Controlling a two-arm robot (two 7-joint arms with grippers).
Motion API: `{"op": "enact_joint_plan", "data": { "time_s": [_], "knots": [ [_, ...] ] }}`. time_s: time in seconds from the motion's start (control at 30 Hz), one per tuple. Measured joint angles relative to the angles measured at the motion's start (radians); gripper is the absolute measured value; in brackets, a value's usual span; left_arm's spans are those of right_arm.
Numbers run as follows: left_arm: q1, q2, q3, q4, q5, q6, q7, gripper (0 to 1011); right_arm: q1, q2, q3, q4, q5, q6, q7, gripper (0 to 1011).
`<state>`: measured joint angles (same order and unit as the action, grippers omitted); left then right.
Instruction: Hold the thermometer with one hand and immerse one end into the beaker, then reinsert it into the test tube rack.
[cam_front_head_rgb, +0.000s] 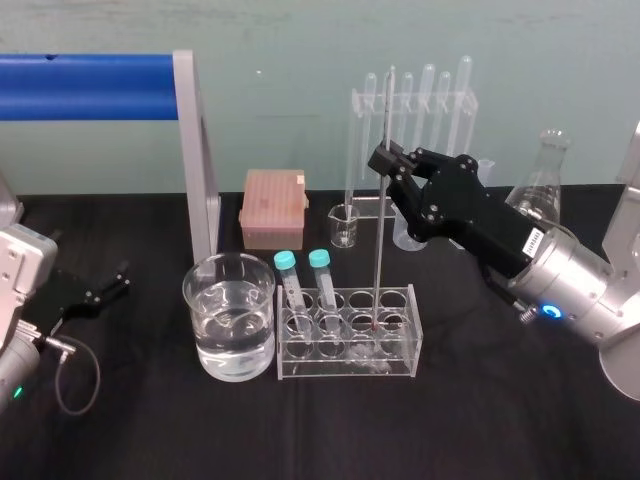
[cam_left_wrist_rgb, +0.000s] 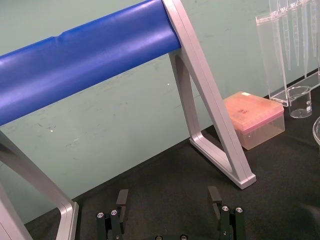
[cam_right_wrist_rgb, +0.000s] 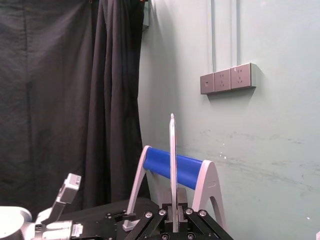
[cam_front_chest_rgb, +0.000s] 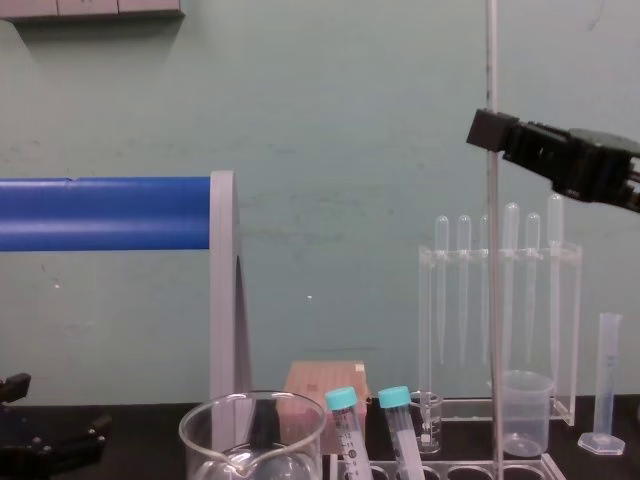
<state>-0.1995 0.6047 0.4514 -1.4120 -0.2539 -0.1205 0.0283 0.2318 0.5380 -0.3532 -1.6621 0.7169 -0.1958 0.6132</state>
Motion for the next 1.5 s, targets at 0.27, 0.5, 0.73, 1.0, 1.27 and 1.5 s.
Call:
{"op": "enact_joint_plan", "data": {
  "time_s": [0.27,0.5,0.73,1.0,1.27,1.5],
  "knots": [
    [0.000,0.000,0.000,0.000,0.000,0.000,0.000,1008,0.038,-0.047,-0.014,0.083,-0.045,-0.034,0.017,55],
    [0.000,0.000,0.000,0.000,0.000,0.000,0.000,1008,0.065,-0.077,-0.032,0.149,-0.069,-0.042,0.038,55],
    [0.000,0.000,0.000,0.000,0.000,0.000,0.000,1008,0.088,-0.102,-0.051,0.205,-0.083,-0.046,0.059,56],
    [0.000,0.000,0.000,0.000,0.000,0.000,0.000,1008,0.111,-0.111,-0.073,0.249,-0.119,-0.054,0.078,55],
    [0.000,0.000,0.000,0.000,0.000,0.000,0.000,1008,0.128,-0.116,-0.091,0.277,-0.146,-0.055,0.087,55],
    [0.000,0.000,0.000,0.000,0.000,0.000,0.000,1008,0.136,-0.117,-0.099,0.288,-0.164,-0.052,0.089,56]
  ]
}}
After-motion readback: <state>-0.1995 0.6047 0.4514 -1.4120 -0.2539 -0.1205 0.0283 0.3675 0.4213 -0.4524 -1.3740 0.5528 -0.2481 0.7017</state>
